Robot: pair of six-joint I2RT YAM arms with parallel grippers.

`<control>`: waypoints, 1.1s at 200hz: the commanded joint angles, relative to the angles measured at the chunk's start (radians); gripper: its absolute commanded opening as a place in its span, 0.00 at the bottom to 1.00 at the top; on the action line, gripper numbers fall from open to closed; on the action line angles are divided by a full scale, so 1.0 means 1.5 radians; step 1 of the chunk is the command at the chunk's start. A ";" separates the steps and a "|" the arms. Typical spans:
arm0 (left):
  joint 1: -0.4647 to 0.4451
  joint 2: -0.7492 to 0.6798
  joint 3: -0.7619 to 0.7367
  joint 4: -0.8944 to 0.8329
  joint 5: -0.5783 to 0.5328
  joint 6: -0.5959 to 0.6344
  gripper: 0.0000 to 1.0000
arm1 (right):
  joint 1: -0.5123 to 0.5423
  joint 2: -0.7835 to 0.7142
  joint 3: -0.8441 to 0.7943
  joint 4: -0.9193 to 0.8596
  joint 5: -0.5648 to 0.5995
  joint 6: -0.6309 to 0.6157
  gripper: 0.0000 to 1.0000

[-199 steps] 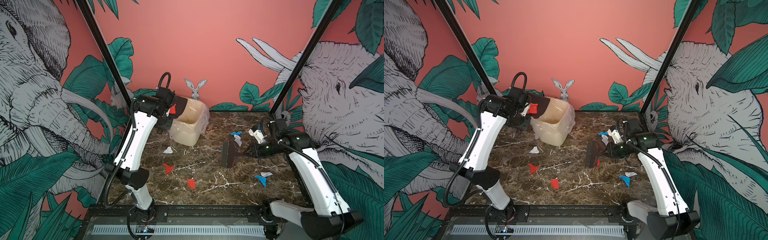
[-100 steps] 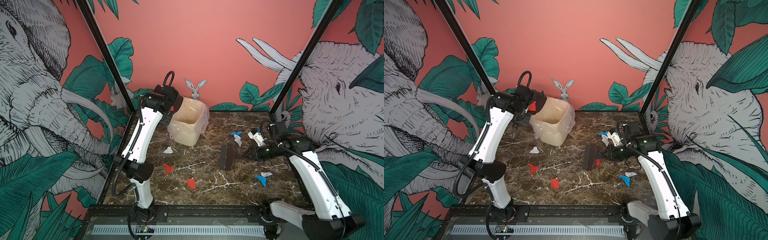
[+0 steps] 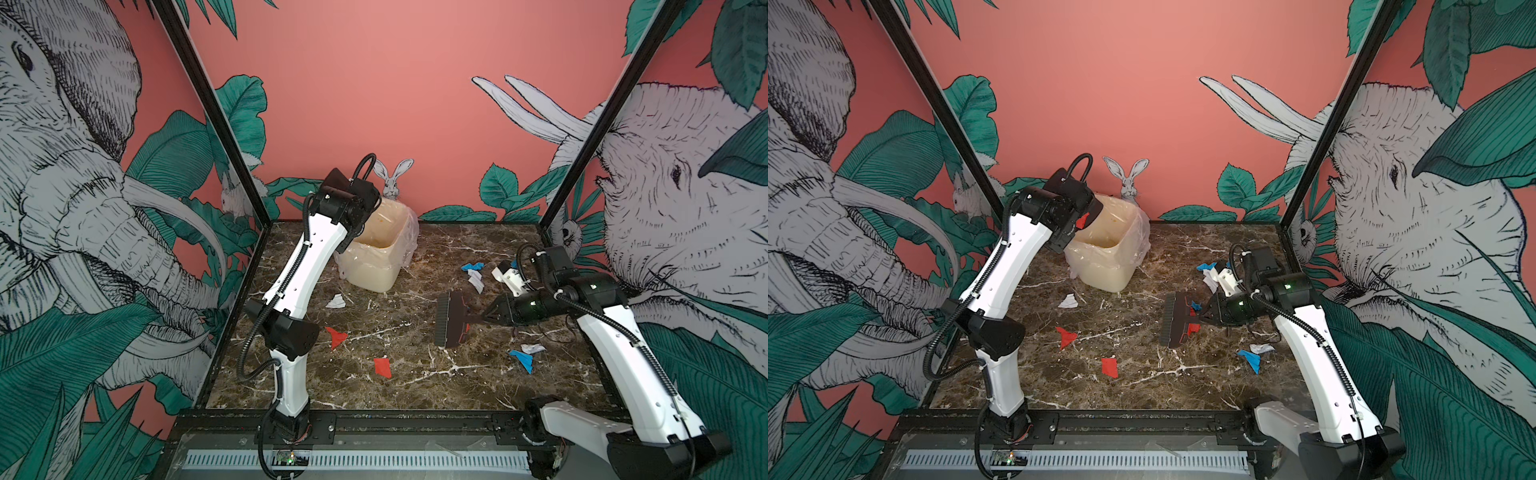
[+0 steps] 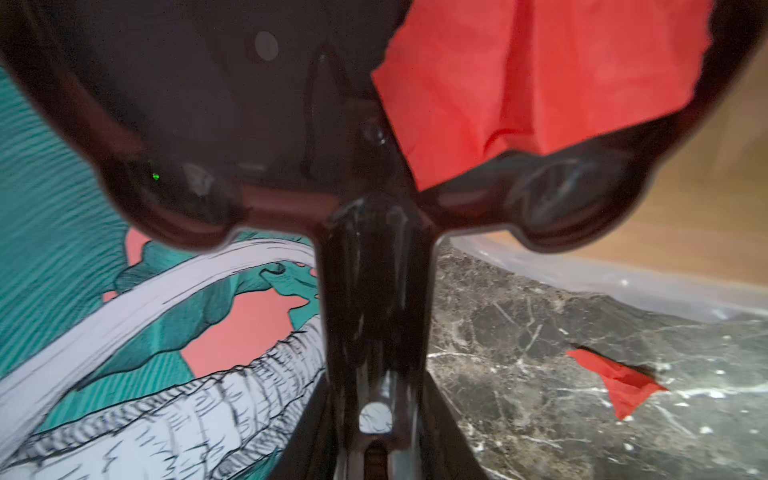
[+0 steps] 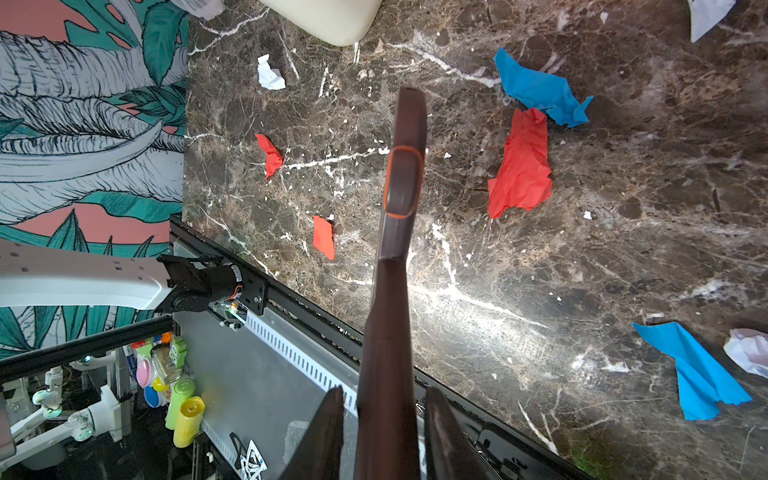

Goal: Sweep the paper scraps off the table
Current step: 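Tip the dustpan over the bin with the left gripper to dump scraps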

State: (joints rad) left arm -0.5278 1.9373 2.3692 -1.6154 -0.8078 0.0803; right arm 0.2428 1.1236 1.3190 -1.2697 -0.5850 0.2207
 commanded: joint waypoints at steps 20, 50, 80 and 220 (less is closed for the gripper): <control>-0.026 -0.025 -0.041 -0.021 -0.174 0.130 0.00 | 0.007 -0.003 0.000 0.007 -0.021 0.000 0.00; -0.045 -0.062 -0.130 0.119 -0.243 0.270 0.00 | 0.008 -0.003 0.002 -0.002 -0.016 -0.001 0.00; -0.061 -0.142 -0.289 0.429 -0.297 0.537 0.00 | 0.009 -0.003 0.000 -0.001 -0.017 0.002 0.00; -0.079 -0.238 -0.488 0.877 -0.281 0.924 0.00 | 0.010 0.000 0.007 -0.004 -0.002 0.000 0.00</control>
State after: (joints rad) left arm -0.6472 1.6459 1.6390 -0.3676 -1.2064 1.4227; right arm 0.2531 1.1267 1.3190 -1.2732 -0.5831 0.2249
